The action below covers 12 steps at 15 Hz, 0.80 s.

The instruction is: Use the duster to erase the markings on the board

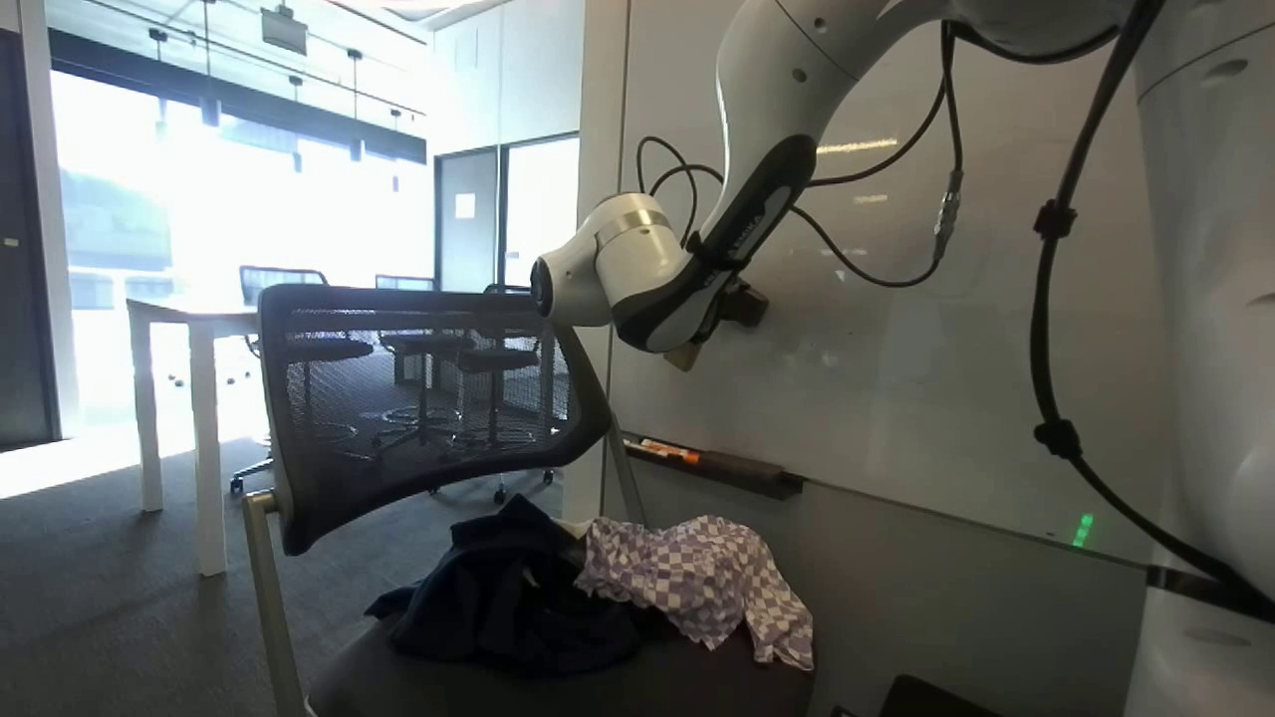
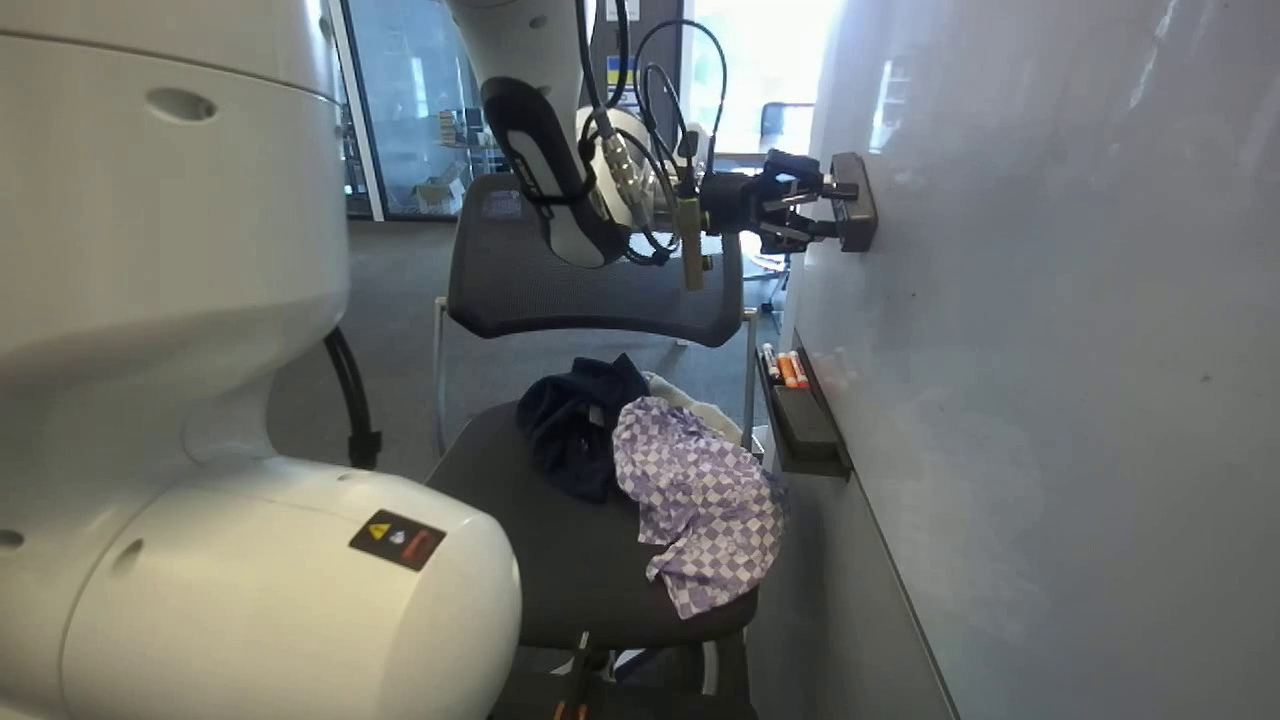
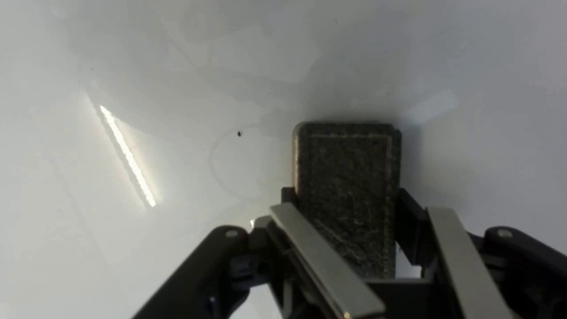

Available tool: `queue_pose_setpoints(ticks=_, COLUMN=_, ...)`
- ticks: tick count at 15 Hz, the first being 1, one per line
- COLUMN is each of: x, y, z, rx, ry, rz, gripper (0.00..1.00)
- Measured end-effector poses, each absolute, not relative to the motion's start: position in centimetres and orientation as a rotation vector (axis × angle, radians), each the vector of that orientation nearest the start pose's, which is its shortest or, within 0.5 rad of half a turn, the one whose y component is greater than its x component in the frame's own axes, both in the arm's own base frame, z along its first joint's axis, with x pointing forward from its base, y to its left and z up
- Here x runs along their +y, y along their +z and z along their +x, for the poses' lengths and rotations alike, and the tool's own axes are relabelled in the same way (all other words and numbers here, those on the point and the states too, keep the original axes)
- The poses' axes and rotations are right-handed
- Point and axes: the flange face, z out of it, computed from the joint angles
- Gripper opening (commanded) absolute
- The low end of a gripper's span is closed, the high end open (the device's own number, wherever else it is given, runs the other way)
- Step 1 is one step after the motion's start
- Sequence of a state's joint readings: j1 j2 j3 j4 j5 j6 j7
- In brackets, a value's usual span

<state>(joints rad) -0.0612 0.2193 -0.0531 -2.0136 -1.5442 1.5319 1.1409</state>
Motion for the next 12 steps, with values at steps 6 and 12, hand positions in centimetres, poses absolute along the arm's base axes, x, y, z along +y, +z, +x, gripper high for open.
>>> queue_pose_setpoints(ticks=6, x=-17.5, y=35.0, z=52.2, rx=-0.417, ry=0.067, rz=1.643, gripper=0.29)
queue_pose_setpoints(ticks=12, x=-13.1, y=32.3, z=51.4, rx=-0.302, ry=-0.019, rz=1.955, gripper=0.29)
